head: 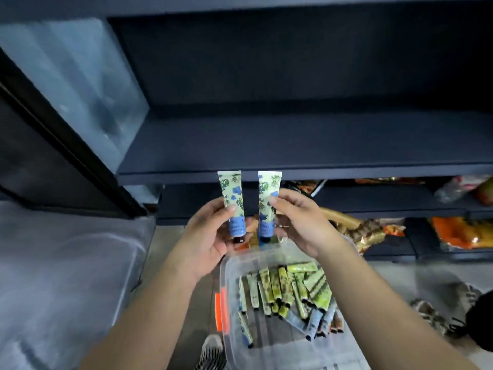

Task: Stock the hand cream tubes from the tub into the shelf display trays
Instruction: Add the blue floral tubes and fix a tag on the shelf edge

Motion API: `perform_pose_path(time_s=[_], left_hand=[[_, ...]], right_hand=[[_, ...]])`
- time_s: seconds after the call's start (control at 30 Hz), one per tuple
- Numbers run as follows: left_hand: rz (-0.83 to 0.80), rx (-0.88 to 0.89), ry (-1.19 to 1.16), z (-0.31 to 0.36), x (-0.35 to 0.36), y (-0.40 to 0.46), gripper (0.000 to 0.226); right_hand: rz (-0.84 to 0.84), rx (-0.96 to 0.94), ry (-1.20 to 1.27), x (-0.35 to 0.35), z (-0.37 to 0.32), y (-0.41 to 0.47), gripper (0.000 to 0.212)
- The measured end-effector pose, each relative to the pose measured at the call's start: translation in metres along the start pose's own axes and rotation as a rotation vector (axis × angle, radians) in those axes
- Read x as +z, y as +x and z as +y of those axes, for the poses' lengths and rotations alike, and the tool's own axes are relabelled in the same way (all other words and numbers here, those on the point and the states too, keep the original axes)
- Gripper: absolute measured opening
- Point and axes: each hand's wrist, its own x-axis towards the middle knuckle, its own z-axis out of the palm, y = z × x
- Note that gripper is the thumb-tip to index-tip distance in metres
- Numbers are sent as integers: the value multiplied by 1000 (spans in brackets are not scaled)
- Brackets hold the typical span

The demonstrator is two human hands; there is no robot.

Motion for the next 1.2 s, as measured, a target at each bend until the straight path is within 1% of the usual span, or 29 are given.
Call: perform_pose_path(time_s=[0.13,0.33,0.5,0.6,0.7,0.83,0.9,1.07,1.2], left_hand=[[-99,109,28,60,-4,-5,17],[-215,304,159,150,-19,-10,12],[-263,487,274,216,-19,-10,13],[-269,555,317,243,-13,-13,13],[-229,618,339,262,-5,-17,12],[-165,667,366,277,11,-20,11],[-156,674,393,285,18,-17,13],[-220,730,501,322,29,7,26],[-259,763,576,360,35,46,23]], right_hand=[[-14,-150,-89,36,-41,-5,17],[36,-395,-182,95,-100,-8,18],[98,-536,-218,120,-153,-10,11],[117,-606,-224,125,-185,-14,14],[113,-661,-220,128,-215,-16,16],[131,-700,-251,126,-245,-17,7],[152,-728,-243,125,-256,-16,6],[182,-789,-284,130,-279,4,22],[250,-806,-306,142,-299,31,16]])
